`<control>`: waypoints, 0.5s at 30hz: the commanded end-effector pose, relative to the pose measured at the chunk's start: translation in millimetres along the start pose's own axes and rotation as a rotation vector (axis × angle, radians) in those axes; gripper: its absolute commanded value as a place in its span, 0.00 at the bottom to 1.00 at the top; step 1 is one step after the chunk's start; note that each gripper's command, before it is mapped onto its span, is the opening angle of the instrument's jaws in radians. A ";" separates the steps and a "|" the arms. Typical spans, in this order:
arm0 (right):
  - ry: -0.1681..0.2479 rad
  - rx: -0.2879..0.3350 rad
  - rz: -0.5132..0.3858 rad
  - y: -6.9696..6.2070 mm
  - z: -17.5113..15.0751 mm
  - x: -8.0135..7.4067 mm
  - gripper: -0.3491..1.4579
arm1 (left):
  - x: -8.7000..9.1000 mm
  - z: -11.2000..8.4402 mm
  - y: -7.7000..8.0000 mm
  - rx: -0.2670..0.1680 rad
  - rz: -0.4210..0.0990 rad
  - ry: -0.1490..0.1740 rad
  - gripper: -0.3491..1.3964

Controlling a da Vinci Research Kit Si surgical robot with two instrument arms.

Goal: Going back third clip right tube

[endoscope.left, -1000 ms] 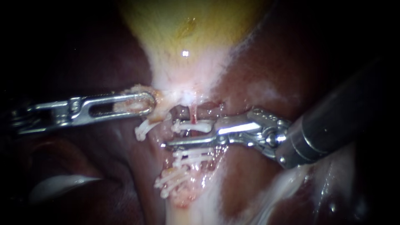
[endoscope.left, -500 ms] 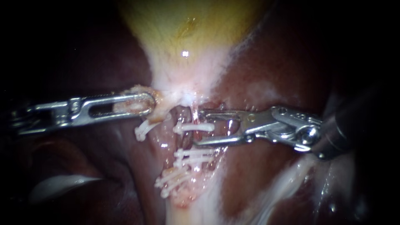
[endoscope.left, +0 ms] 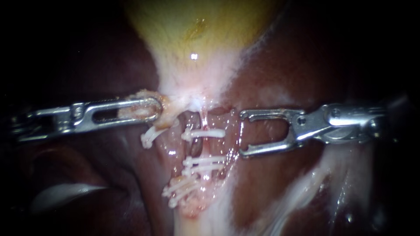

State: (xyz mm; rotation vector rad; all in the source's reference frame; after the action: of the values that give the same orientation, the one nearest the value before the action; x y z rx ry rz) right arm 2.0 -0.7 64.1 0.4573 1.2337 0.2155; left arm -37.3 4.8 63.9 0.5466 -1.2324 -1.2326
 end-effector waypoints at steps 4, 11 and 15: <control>-0.001 0.004 -0.017 -0.1 -0.8 0.0 0.47 | 0.1 0.2 0.2 0.000 0.001 -0.001 0.00; -0.001 0.007 -0.024 -0.2 -1.3 -0.2 0.47 | 0.2 0.6 0.7 0.000 0.002 0.002 0.00; -0.001 0.008 -0.025 -0.3 -1.6 -0.3 0.47 | 0.5 1.2 1.6 -0.006 0.000 0.008 0.00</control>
State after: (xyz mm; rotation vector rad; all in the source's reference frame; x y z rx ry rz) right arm 0.3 -0.7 63.9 0.4488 1.2395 0.1891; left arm -37.8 5.2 66.2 0.5467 -1.2223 -1.2306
